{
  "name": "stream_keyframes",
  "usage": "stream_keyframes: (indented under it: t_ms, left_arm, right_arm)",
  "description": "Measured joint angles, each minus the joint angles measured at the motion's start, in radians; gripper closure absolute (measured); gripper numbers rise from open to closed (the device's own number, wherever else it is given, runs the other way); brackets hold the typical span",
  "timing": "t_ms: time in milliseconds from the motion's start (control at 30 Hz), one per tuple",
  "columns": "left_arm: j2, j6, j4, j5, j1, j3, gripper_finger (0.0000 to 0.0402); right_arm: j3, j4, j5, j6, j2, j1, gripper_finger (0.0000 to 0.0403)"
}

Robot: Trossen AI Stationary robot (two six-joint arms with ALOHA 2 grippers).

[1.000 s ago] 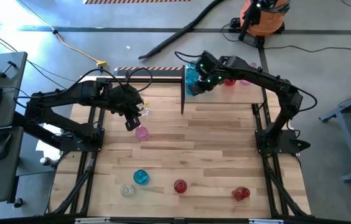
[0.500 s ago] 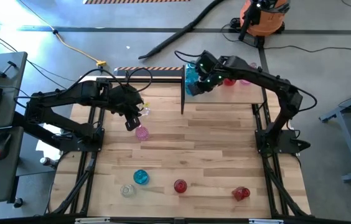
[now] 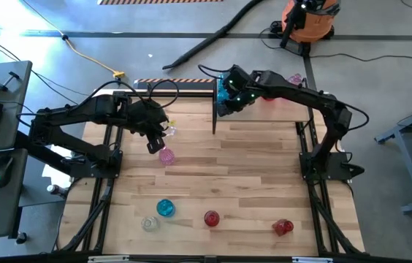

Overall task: Sort vases onto shelf
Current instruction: Put the top blue vase on the shelf aligned with the other blue vase

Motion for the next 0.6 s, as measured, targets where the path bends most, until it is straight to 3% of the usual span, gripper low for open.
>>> stream_keyframes:
  t_ms: [600]
  left_arm:
    - [0.000, 0.000, 0.000, 0.000, 0.000, 0.000, 0.0289]
  right_arm:
    - [0.000, -0.023, 0.057, -0.016, 0.007, -0.036, 0.0331]
